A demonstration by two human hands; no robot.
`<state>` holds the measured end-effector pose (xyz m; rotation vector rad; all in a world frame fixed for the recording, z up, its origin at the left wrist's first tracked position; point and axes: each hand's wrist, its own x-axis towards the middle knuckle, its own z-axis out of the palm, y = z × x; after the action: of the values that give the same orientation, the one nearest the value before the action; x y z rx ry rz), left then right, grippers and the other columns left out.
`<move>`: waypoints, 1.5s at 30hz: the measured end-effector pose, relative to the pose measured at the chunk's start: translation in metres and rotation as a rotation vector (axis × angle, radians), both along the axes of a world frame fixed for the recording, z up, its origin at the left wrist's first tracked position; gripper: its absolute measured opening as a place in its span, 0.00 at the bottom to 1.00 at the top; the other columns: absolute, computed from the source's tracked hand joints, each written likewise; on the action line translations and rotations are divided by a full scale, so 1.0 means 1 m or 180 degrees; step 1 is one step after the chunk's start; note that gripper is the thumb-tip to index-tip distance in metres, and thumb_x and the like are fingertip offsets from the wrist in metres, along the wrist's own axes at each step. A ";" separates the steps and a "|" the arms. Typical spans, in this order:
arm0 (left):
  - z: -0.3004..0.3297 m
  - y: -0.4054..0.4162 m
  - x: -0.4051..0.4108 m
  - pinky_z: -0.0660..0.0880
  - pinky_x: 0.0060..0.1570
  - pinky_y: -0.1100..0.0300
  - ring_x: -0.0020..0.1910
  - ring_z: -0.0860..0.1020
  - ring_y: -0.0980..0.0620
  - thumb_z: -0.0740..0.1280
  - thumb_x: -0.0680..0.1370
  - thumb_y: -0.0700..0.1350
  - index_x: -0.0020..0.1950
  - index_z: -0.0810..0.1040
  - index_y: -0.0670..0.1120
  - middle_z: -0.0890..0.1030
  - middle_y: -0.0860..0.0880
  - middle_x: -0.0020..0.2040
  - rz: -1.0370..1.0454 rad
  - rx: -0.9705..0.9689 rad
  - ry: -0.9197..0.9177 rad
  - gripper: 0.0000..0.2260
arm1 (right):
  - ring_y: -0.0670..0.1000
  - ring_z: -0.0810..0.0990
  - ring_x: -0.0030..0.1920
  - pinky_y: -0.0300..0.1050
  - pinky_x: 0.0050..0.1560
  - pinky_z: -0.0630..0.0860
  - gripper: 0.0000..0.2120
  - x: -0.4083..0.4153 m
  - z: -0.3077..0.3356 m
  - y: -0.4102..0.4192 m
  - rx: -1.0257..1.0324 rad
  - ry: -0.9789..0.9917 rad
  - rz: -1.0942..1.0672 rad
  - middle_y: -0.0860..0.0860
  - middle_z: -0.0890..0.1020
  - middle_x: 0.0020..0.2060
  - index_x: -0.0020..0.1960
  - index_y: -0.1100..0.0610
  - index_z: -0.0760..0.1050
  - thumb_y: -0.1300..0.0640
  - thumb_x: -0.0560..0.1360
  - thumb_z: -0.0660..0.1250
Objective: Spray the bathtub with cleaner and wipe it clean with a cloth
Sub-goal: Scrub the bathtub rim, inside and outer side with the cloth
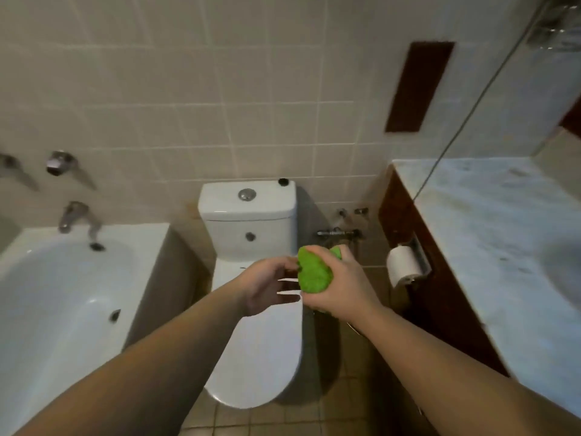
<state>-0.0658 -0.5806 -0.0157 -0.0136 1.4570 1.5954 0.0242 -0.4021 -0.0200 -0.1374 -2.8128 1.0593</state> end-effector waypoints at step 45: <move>-0.261 -0.487 -0.383 0.75 0.65 0.51 0.65 0.75 0.50 0.77 0.72 0.58 0.75 0.68 0.49 0.74 0.49 0.68 0.1211 -0.2439 0.0657 0.36 | 0.53 0.73 0.51 0.45 0.51 0.72 0.41 -0.540 -0.254 -0.434 0.0419 -0.1006 0.0943 0.48 0.66 0.56 0.72 0.38 0.67 0.46 0.64 0.81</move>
<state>-0.4485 -1.0678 -0.2772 -0.6122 2.2544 1.2451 -0.5159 -0.8361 -0.2744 0.1437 -3.2569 0.9747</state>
